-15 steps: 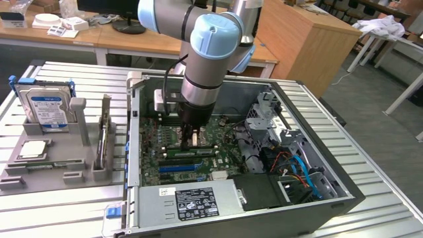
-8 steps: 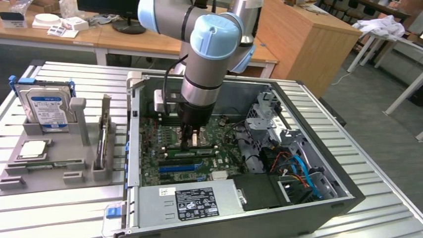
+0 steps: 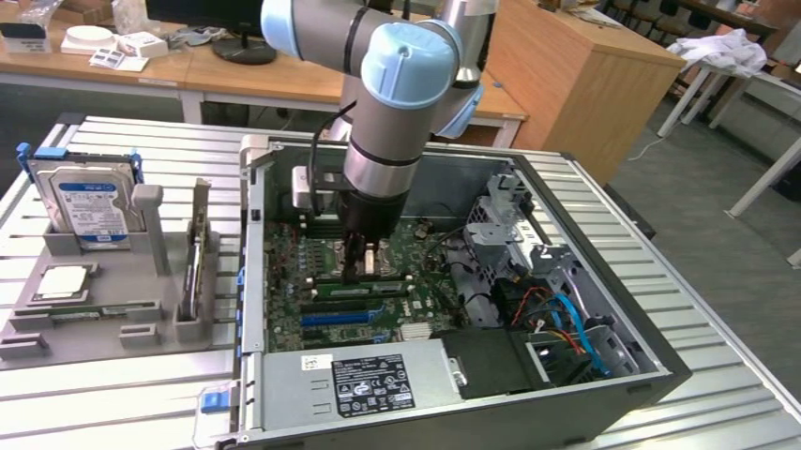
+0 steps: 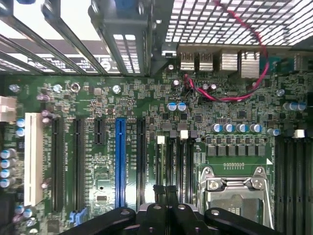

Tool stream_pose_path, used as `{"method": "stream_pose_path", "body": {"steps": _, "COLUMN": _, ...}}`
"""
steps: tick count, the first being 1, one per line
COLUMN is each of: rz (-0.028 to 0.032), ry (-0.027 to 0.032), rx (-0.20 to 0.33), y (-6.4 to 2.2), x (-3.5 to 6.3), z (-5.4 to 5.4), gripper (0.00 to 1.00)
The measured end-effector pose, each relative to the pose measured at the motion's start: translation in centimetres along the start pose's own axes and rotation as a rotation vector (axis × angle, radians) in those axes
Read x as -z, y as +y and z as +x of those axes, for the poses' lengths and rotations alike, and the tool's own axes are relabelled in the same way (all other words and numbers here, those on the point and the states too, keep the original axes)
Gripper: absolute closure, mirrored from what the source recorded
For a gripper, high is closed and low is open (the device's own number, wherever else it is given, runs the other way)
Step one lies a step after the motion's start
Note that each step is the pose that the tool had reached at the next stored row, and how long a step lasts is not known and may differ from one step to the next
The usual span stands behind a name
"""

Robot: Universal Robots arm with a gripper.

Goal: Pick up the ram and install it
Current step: 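Press down the ram until it locks into place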

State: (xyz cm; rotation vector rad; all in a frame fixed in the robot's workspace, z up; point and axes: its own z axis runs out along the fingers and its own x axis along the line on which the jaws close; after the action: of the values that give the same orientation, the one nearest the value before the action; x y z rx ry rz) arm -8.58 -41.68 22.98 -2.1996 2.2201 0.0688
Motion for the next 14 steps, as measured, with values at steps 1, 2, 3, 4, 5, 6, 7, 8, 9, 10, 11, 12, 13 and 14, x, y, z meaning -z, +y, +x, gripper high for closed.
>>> {"method": "stream_pose_path", "body": {"steps": 1, "rz": 0.0000, "ry": -0.0001, "rx": 0.000, "y": 0.00, "x": 0.24, "z": 0.0, "gripper": 0.89}}
{"method": "stream_pose_path", "body": {"steps": 2, "rz": 0.0000, "ry": 0.0000, "rx": 0.000, "y": 0.01, "x": 0.49, "z": 0.0, "gripper": 0.89}}
{"method": "stream_pose_path", "body": {"steps": 3, "rz": -0.0001, "ry": 0.0002, "rx": 0.000, "y": 0.01, "x": 0.73, "z": 0.0, "gripper": 0.89}}
{"method": "stream_pose_path", "body": {"steps": 4, "rz": 0.0000, "ry": 0.0000, "rx": 0.000, "y": 0.02, "x": 0.98, "z": 0.0, "gripper": 0.89}}
{"method": "stream_pose_path", "body": {"steps": 5, "rz": 0.0000, "ry": 0.0000, "rx": 0.000, "y": 0.03, "x": 1.24, "z": -0.1, "gripper": 0.89}}
{"method": "stream_pose_path", "body": {"steps": 6, "rz": -0.0001, "ry": 0.0001, "rx": 0.000, "y": 0.03, "x": 1.53, "z": -0.1, "gripper": 0.89}}
{"method": "stream_pose_path", "body": {"steps": 7, "rz": -0.0001, "ry": 0.0001, "rx": 0.000, "y": 0.04, "x": 1.85, "z": -0.1, "gripper": 0.89}}
{"method": "stream_pose_path", "body": {"steps": 8, "rz": -0.0001, "ry": 0.0002, "rx": 0.000, "y": 0.05, "x": 2.19, "z": -0.1, "gripper": 0.89}}
{"method": "stream_pose_path", "body": {"steps": 9, "rz": -0.0001, "ry": 0.0002, "rx": 0.000, "y": 0.05, "x": 2.55, "z": -0.1, "gripper": 0.89}}
{"method": "stream_pose_path", "body": {"steps": 10, "rz": 0.0000, "ry": 0.0001, "rx": 0.000, "y": 0.06, "x": 2.97, "z": -0.1, "gripper": 0.89}}
{"method": "stream_pose_path", "body": {"steps": 11, "rz": -0.0001, "ry": 0.0001, "rx": 0.000, "y": 0.07, "x": 3.37, "z": -0.1, "gripper": 0.89}}
{"method": "stream_pose_path", "body": {"steps": 12, "rz": -0.0001, "ry": 0.0002, "rx": 0.000, "y": 0.08, "x": 3.80, "z": -0.2, "gripper": 0.89}}
{"method": "stream_pose_path", "body": {"steps": 13, "rz": -0.0001, "ry": 0.0001, "rx": 0.000, "y": 0.08, "x": 4.24, "z": -0.2, "gripper": 0.89}}
{"method": "stream_pose_path", "body": {"steps": 14, "rz": -0.0001, "ry": 0.0001, "rx": 0.000, "y": 0.09, "x": 4.67, "z": -0.2, "gripper": 0.89}}
